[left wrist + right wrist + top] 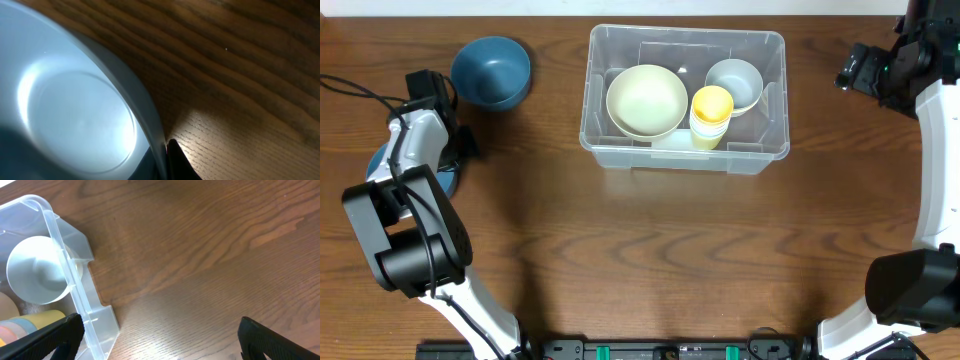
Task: Pack container
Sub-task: 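Grasp the lower dark-blue bowl's rim with the left gripper, then carry the dark-blue bowl over the bin with the left gripper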
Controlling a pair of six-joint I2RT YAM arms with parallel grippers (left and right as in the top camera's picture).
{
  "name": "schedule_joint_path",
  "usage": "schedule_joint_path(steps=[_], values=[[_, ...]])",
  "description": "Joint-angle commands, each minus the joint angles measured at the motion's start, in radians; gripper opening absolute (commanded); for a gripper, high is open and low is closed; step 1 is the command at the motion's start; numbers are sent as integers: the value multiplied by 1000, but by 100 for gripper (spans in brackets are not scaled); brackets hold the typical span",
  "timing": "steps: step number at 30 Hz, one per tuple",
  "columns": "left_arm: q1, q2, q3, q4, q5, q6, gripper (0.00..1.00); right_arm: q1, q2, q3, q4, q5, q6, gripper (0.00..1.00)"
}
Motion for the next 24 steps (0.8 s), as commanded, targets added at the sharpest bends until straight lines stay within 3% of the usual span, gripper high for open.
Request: schedule_joint_path(steps=[1, 10, 14, 20, 24], values=[[-1, -23, -11, -11, 10, -12, 6, -2, -17, 14, 0, 17, -8, 99], [-26, -308, -5, -18, 330, -13, 6, -2, -17, 14, 0, 16, -8, 99], [-107, -466, -5, 39, 499, 11, 6, -2, -17, 14, 0, 16, -8, 99], [-402, -590, -5, 97, 520, 268, 6, -2, -17, 14, 0, 17, -8, 99], [-623, -576, -5, 129, 442, 406, 6, -2, -17, 14, 0, 16, -8, 99]])
